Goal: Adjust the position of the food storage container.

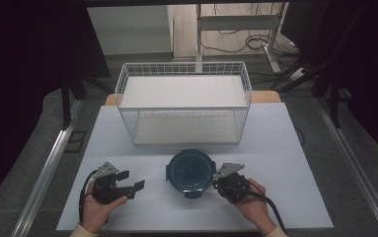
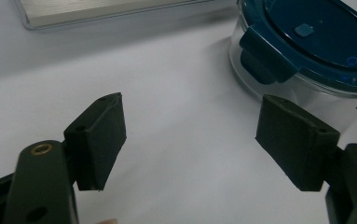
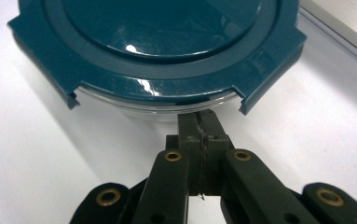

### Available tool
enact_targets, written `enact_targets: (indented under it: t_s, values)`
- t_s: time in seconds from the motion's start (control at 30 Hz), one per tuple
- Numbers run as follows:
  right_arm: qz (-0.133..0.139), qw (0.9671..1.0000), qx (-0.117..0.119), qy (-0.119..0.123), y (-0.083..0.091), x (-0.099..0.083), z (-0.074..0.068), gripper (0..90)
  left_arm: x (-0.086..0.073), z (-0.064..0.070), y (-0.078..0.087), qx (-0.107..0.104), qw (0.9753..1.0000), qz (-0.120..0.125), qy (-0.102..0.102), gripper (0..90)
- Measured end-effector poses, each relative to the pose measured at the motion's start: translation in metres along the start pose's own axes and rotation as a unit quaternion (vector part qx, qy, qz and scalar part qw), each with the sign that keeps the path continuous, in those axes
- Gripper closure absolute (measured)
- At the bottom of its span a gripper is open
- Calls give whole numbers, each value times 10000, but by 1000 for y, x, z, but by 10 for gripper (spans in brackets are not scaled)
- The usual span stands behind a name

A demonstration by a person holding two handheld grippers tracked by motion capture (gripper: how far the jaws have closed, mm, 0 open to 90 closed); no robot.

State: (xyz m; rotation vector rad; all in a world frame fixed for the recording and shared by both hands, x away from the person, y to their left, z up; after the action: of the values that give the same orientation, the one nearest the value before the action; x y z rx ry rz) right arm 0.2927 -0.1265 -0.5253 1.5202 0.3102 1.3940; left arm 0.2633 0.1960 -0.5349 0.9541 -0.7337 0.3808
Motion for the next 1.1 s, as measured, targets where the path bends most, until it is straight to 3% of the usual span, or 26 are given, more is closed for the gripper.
enact_targets:
  t_s: [0.3,0.43,0.57,0.6,0.67,0.73,0.77,0.83,0.97,1.1]
  values:
    - [32,9999,69,-76,-6,4,4,897,-1,0,0,5,10000,-15,3,237]
    - [177,9994,209,-197,9,0,9,897,0,0,2,20,10000,36,-5,237]
    - [397,9985,132,-344,25,-1,18,897,1,1,1,6,10000,47,1,236]
    - [632,9964,82,-552,35,-1,26,892,0,1,1,15,10000,41,-9,235]
    - [883,9929,107,-791,39,-2,31,793,1,1,3,28,10000,72,-3,230]
    - [1070,9885,38,-1064,42,-5,37,539,2,1,3,29,9999,109,5,219]
    - [1113,9867,-34,-1183,42,-7,39,463,2,1,3,32,9999,95,27,213]
    - [1184,9839,32,-1336,44,-12,41,368,2,1,1,23,10000,63,47,203]
    - [1297,9825,119,-1333,50,-21,43,280,2,1,1,-5,10000,58,79,194]
    - [1399,9787,174,-1494,52,-23,47,268,3,2,3,-66,9999,40,122,201]
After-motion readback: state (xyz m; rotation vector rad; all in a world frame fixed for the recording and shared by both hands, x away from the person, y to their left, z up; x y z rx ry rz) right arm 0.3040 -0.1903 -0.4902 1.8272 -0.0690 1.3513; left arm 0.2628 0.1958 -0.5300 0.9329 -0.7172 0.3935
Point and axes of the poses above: each handheld gripper's, and its own axes: y roughly backward along the jaws, x roughly out of its top, z roughly to its right, the point moved 5 cm from there along -y, roughly forward along the jaws, and after that the axes turned 8 degrees about y, right-handed, at the moved point
